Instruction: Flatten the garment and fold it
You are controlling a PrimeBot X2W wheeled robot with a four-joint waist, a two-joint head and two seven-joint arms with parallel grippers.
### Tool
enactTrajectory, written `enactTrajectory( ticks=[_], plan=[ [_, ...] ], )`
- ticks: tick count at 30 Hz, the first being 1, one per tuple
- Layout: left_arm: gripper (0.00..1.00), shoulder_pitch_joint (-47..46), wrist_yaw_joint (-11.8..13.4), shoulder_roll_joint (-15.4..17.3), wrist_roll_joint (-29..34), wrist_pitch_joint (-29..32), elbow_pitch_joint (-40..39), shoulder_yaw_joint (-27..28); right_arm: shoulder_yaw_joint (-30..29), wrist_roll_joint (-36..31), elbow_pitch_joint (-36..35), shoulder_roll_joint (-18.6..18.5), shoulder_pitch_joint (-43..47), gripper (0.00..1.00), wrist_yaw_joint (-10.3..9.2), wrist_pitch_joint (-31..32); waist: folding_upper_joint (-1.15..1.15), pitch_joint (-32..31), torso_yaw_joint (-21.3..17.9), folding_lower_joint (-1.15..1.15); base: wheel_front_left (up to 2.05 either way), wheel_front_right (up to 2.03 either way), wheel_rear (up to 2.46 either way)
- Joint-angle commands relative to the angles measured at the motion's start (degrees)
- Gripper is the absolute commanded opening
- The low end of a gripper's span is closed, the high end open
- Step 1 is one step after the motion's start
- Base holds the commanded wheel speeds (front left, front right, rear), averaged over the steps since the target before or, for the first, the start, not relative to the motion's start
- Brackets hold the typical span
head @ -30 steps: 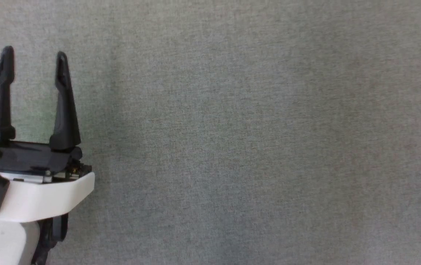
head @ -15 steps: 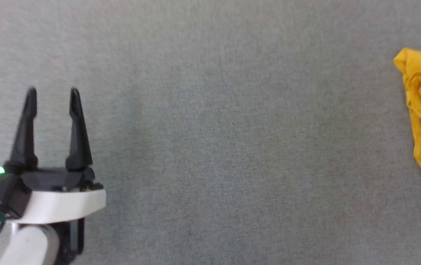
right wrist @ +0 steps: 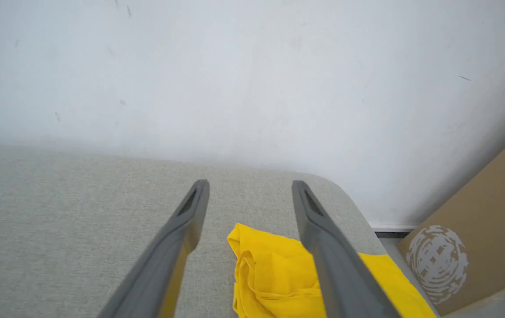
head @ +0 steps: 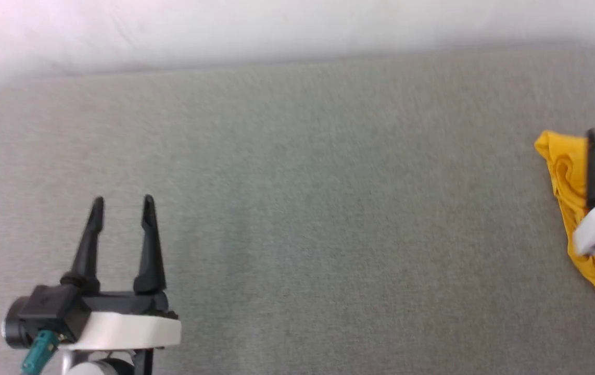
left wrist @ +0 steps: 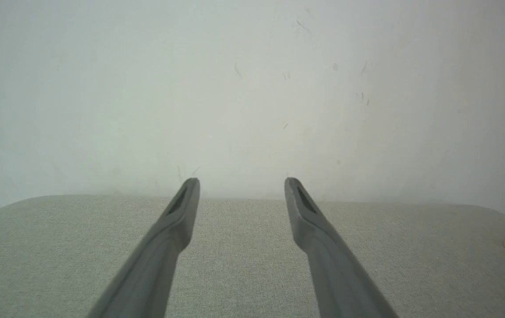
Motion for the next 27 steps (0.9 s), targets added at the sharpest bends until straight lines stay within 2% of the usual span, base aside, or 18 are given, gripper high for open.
enactTrajectory(
  ticks=[1,8,14,18,27],
  plan=[
    [1.00,0.5,-0.6,-0.7,0.2,-0.3,0.3,0.0,0.4,0.2,-1.0,0.9,1.4,1.00,-0.12,-0.7,0.00,-5.3,3.8,0.02,0.00,0.00,0.00],
    [1.00,2.9,-3.3,-3.2,0.1,-0.3,2.6,0.1,2.5,-0.9,-8.4,6.4,10.3,1.00,-0.12,-3.9,0.00,-9.5,5.6,0.02,0.00,0.00,0.00],
    [1.00,6.1,-4.9,-5.2,0.4,-0.3,4.4,1.0,3.9,-1.0,-11.6,8.3,16.9,1.00,-0.12,-7.2,0.00,-11.7,5.8,0.02,0.00,0.00,0.00],
    [1.00,8.0,-5.8,-6.6,1.3,-0.3,5.5,1.4,3.9,0.3,-11.5,8.6,20.4,1.00,-0.12,-10.0,0.00,-12.4,6.0,0.02,0.00,0.00,0.00],
    [1.00,10.1,-8.1,-9.5,3.5,-0.3,7.7,3.4,4.7,3.0,-6.9,8.7,24.2,1.00,-0.12,-14.5,0.00,-12.1,5.6,0.02,0.00,0.00,0.00]
  ],
)
